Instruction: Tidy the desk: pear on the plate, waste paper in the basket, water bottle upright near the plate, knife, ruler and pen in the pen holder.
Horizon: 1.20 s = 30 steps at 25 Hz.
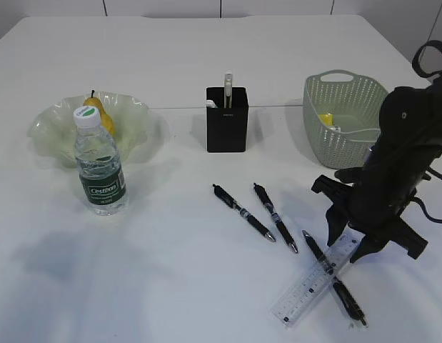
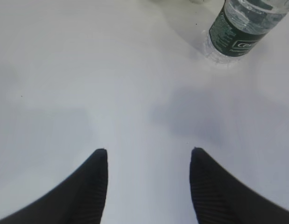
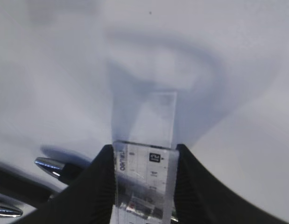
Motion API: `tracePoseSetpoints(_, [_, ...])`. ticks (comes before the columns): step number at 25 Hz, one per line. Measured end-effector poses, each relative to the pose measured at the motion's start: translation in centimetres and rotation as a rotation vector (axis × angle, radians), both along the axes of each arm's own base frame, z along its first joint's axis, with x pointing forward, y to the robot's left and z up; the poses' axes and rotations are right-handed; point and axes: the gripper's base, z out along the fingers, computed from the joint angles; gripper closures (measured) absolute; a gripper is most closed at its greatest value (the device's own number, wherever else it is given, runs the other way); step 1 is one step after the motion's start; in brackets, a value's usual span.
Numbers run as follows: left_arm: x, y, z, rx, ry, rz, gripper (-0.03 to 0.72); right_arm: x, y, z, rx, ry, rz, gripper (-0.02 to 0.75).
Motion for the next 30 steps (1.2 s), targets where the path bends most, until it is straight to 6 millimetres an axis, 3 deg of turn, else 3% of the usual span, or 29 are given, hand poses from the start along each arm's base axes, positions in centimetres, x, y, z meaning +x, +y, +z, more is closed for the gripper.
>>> tracePoseSetpoints(7, [0.0, 0.0, 0.0, 0.0, -0.004, 0.001, 0.294, 0.0, 0.0, 1.5, 0.009, -0.044, 0.023, 0.465])
tracePoseSetpoints(11, [0.0, 0.0, 0.0, 0.0, -0.007, 0.002, 0.294, 1.0, 0.2, 2.8, 0.014, -0.098, 0.07, 0.465])
tracePoseSetpoints(24, [0.1, 0.0, 0.0, 0.0, -0.008, 0.002, 0.294, 7.0, 1.4, 11.6, 0.003, -0.457, 0.307, 0.465])
tracePoseSetpoints(30, [0.1, 0.0, 0.0, 0.0, -0.008, 0.001, 0.294, 8.2, 1.6, 13.8, -0.04, -0.596, 0.432, 0.465])
